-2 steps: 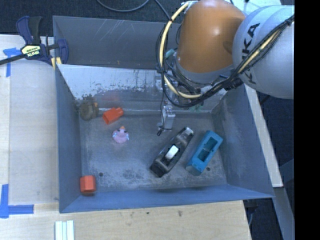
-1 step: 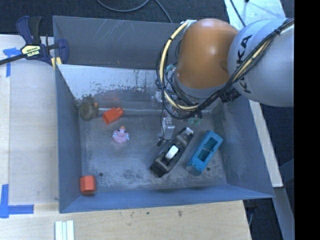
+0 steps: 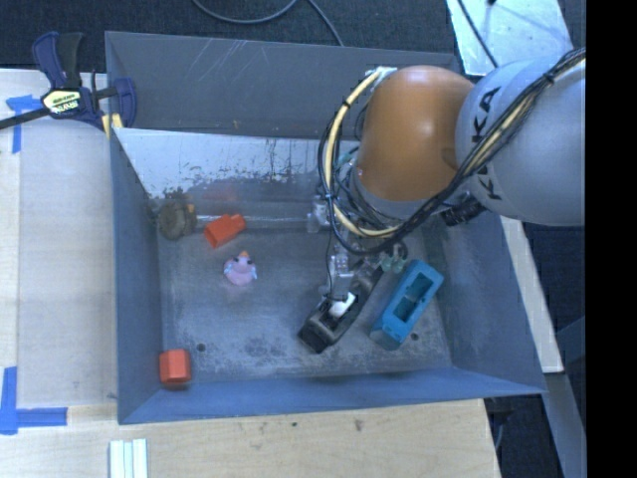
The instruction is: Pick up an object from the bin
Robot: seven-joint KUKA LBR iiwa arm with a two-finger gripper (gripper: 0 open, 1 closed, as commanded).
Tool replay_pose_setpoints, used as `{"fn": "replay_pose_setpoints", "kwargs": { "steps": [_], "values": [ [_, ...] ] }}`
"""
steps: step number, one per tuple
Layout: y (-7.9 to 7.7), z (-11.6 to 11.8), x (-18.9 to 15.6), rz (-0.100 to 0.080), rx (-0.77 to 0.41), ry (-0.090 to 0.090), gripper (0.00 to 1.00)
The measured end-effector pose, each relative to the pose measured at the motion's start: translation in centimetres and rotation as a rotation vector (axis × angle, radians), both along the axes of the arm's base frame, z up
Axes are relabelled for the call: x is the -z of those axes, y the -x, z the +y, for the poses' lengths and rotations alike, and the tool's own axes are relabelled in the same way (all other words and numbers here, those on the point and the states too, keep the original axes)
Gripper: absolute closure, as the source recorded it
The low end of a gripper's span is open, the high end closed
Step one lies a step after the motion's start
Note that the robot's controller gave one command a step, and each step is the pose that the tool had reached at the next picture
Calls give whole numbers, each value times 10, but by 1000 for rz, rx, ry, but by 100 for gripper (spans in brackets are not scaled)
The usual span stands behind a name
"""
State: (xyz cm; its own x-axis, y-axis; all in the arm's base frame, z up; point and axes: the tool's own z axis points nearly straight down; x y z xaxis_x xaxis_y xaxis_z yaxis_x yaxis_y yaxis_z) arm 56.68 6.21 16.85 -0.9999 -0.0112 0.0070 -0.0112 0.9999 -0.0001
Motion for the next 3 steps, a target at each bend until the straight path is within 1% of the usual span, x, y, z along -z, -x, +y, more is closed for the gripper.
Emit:
{"fn": "replay_pose_setpoints", "kwargs": {
  "steps": [1, 2, 3],
  "values": [
    [8, -7, 14, -22, -145, -1, 0],
    [31, -17, 55, -15, -364, -1, 0],
    [41, -28, 68, -20, -253, 2, 0]
  ]
}}
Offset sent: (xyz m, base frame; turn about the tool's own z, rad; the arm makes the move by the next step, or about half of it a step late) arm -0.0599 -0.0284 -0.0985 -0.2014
